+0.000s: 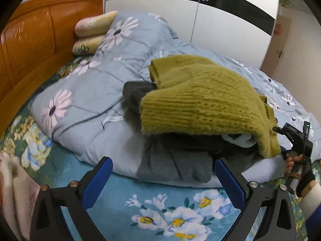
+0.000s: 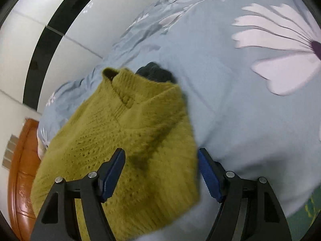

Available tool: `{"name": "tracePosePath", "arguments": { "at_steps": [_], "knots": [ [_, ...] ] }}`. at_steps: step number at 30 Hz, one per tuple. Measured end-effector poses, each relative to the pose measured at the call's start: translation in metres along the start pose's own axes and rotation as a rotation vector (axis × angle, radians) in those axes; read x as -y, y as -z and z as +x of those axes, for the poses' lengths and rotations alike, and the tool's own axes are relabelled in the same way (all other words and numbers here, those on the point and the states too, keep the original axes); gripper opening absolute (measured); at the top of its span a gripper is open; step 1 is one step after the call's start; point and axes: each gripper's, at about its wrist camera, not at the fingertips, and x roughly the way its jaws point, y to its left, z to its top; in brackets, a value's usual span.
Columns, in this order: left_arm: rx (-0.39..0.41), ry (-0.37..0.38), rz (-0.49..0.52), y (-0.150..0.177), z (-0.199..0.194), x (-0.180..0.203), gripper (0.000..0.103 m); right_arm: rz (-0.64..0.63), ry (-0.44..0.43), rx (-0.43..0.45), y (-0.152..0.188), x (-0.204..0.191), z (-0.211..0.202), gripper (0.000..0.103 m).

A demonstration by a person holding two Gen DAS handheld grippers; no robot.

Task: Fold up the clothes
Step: 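Grasp the sweater hem with the right gripper and lift it off the clothes pile, then carry the sweater with the right gripper and lay it on the teal blanket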

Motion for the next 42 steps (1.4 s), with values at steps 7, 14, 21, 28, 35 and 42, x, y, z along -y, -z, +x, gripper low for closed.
{"name": "tracePosePath", "arguments": {
  "at_steps": [7,14,21,28,35,42],
  "knots": [
    [-0.048,0.062,-0.097,0.002,-0.005,-0.014,0.103,-0.065,0.059,-0.047,0.001,-0.020,-0.010,0.010],
    [-0.020,0.130,-0.118,-0.009,-0.051,-0.017,0.102,-0.229,0.078,0.145,-0.033,-0.090,-0.123,0.008],
    [0.056,0.272,-0.145,-0.018,-0.131,-0.022,0.102,-0.434,0.034,0.364,-0.048,-0.221,-0.300,0.008],
    [0.081,0.398,-0.118,0.006,-0.200,-0.023,0.103,-0.690,0.102,0.540,0.014,-0.325,-0.464,0.008],
    [0.062,0.442,-0.112,0.025,-0.235,-0.032,0.103,-0.734,0.112,0.513,0.059,-0.354,-0.505,0.008],
    [0.130,0.426,-0.123,0.016,-0.265,-0.055,0.103,-0.804,-0.077,0.431,0.115,-0.387,-0.519,0.007]
  ]
}}
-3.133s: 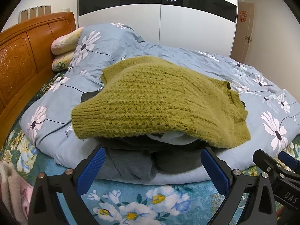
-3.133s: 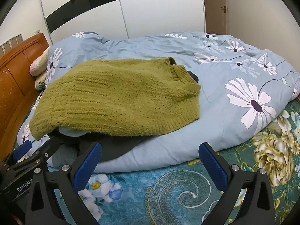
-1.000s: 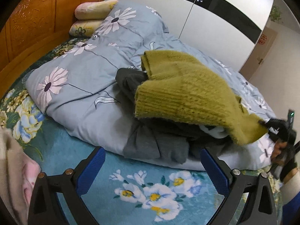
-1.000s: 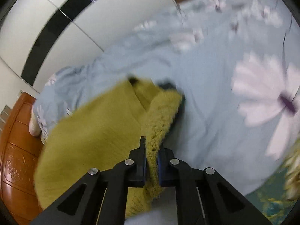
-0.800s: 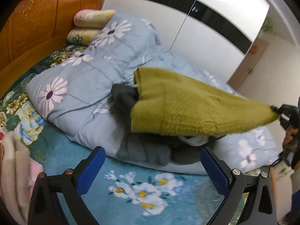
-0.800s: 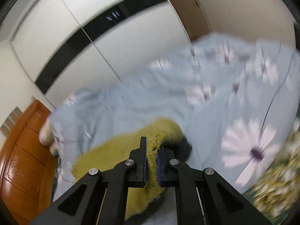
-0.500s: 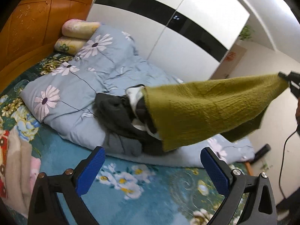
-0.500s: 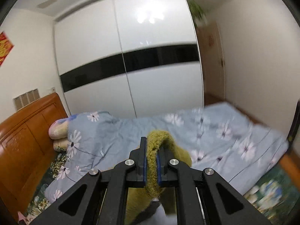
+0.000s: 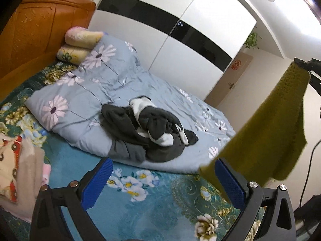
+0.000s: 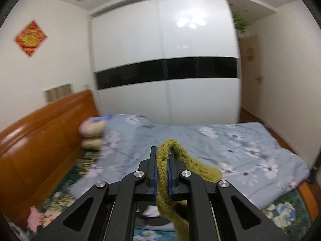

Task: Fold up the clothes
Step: 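Carry the sweater with the right gripper and lay it on the teal blanket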

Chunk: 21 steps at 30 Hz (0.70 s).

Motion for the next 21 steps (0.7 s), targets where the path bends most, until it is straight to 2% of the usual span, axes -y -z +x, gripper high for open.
{"name": "tracePosePath", "arguments": {
  "at_steps": [3,6,9,11,12,14,18,21],
  "knots": [
    [0.008,-0.011,-0.013,-0.003,-0.004,-0.008,0.103,0.018,-0.108,0.031,0.003,-0.015,-0.017,0.007],
    [0.001,-0.021,-0.029,-0.003,-0.004,-0.016,0.103,0.028,-0.197,0.059,0.011,-0.010,-0.041,0.007],
    [-0.017,-0.013,-0.043,0.001,-0.001,-0.020,0.103,-0.017,-0.185,0.069,0.035,0.013,-0.064,0.007],
    [-0.029,-0.011,-0.047,0.006,0.003,-0.021,0.103,-0.040,-0.125,0.038,0.070,0.041,-0.069,0.007],
    [-0.042,-0.012,-0.044,0.008,0.007,-0.021,0.103,-0.022,-0.084,-0.011,0.095,0.061,-0.063,0.007],
    [-0.087,-0.018,-0.029,0.016,0.018,-0.018,0.103,0.041,0.034,-0.161,0.158,0.105,-0.040,0.007],
    [-0.179,-0.024,0.018,0.035,0.050,-0.004,0.103,0.229,0.244,-0.477,0.315,0.190,0.001,0.007],
    [-0.256,-0.025,0.052,0.050,0.082,0.010,0.103,0.410,0.326,-0.633,0.419,0.234,0.005,0.007]
  ]
}}
